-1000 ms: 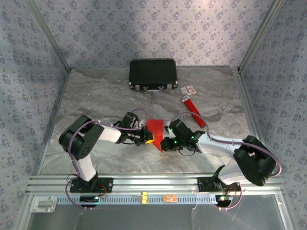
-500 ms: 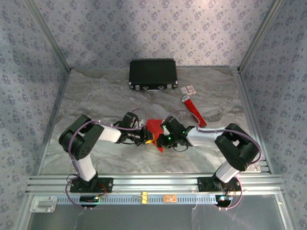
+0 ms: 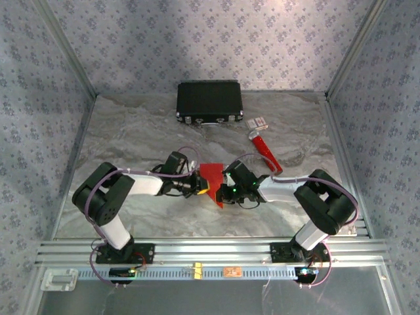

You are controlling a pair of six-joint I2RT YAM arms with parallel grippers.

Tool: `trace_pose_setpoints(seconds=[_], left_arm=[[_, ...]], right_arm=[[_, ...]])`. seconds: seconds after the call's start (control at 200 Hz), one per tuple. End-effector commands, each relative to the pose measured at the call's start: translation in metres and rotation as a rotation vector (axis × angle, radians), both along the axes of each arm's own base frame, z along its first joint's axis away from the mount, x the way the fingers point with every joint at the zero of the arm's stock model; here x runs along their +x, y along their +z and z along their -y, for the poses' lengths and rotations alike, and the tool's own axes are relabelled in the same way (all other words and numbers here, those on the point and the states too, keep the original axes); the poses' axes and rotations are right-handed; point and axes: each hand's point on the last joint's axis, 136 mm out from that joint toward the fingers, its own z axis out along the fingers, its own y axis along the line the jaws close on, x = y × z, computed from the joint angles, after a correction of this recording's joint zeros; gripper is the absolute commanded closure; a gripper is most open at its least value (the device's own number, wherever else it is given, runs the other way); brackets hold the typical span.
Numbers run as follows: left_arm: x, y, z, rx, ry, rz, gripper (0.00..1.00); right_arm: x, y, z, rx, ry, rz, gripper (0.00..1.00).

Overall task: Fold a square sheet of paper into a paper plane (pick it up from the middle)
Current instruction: Third fold the triangle at the center of the table.

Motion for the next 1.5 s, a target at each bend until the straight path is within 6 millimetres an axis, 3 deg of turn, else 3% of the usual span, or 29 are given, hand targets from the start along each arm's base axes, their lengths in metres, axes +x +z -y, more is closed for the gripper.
trace_pose_setpoints(seconds=[0.0, 0.11, 0.265, 0.395, 1.284, 1.494], left_arm=[[-0.005, 0.009, 0.013, -0.025, -0.04, 0.012, 0.97], [-0.009, -0.003, 0.015, 0.018, -0.043, -0.012, 0.98], [-0.013, -0.039, -0.004, 0.162, -0.012, -0.075, 1.0], [-0.01, -0.054, -0.019, 0.236, 0.031, -0.106, 1.0], [0.042, -0.048, -0.079, 0.27, 0.184, -0.097, 1.0], [0.05, -0.036, -0.083, 0.271, 0.189, -0.078, 1.0]], right_arm=[[-0.018, -0.032, 0.031, -0.148, -0.039, -0.093, 0.94], [-0.02, -0.034, 0.034, -0.156, -0.041, -0.098, 0.94], [-0.021, -0.035, 0.034, -0.158, -0.038, -0.098, 0.95], [-0.024, -0.037, 0.037, -0.172, -0.035, -0.103, 0.95], [-0.031, -0.045, 0.04, -0.201, -0.002, -0.121, 0.98], [-0.03, -0.042, 0.039, -0.198, 0.009, -0.115, 0.98]])
